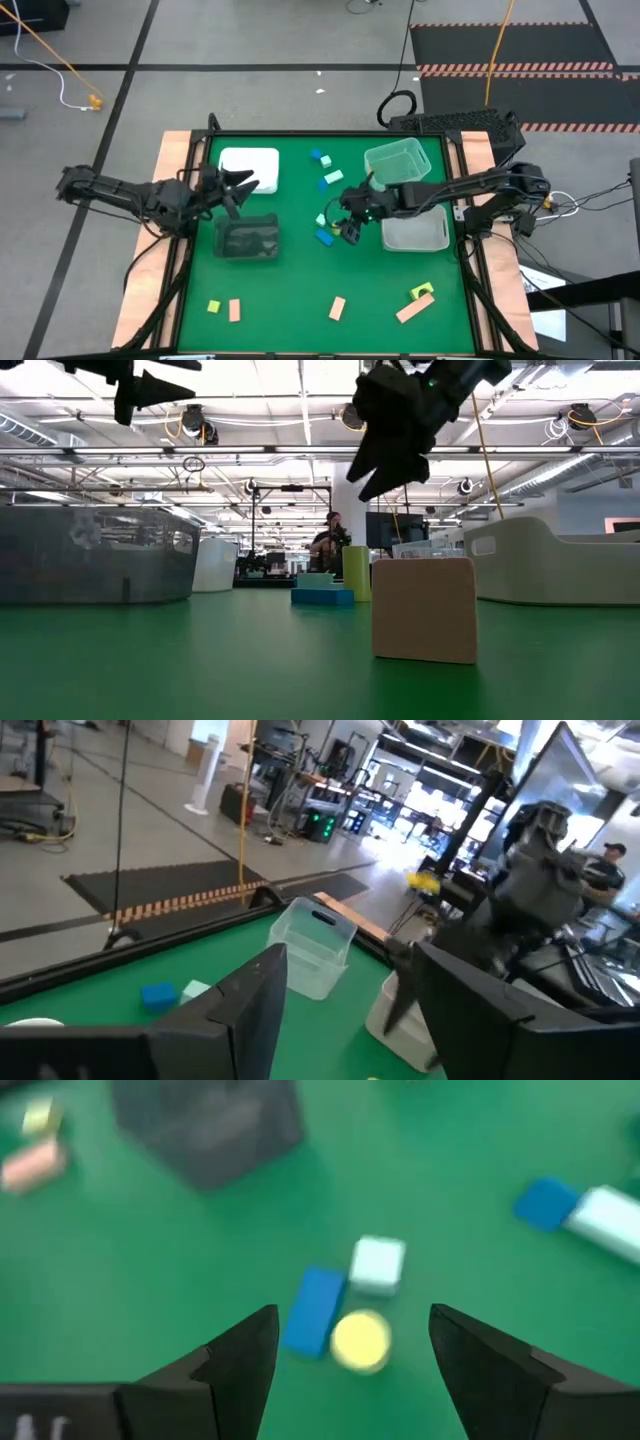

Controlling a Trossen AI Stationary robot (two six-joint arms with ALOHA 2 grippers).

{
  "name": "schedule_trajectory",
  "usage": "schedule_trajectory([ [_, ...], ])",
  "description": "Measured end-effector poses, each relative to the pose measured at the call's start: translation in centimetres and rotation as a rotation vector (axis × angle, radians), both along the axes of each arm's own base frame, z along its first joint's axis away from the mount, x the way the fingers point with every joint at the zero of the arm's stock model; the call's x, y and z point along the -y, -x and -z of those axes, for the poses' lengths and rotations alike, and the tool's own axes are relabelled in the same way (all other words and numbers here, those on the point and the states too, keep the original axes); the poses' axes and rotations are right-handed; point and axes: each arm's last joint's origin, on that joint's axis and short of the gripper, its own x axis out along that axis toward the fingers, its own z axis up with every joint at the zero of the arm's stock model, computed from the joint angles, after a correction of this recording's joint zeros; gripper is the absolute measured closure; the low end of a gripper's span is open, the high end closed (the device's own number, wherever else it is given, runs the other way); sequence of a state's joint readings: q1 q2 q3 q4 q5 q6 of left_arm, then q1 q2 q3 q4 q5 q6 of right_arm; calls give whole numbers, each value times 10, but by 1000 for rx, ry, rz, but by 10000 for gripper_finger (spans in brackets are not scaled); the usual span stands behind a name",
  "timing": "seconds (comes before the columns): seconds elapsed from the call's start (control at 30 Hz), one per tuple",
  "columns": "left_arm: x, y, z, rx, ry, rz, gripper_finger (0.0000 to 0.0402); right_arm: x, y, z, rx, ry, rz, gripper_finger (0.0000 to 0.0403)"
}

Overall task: Sort & place blocks by color
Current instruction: Put the light green block into the transparent bin

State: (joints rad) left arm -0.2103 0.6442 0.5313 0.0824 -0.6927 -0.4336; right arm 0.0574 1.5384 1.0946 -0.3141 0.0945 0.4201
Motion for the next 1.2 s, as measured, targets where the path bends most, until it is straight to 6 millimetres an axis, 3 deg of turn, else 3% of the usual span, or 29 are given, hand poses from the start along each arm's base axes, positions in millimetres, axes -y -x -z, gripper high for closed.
schedule_trajectory([
  [0.13, -1, -3, -6, 12, 10, -10, 186, -13, -3, 9, -34, 115, -168, 154],
  [0.27, -1, -3, -6, -2, -8, -2, 186, -18, -8, 22, -76, 234, -231, 154],
  [0.57, -1, -3, -6, 13, 22, -2, 186, -20, -29, 57, -89, 224, -176, 154],
  [1.2, -1, -3, -5, 29, 54, -2, 186, -17, -24, 45, -67, 244, -112, 154],
])
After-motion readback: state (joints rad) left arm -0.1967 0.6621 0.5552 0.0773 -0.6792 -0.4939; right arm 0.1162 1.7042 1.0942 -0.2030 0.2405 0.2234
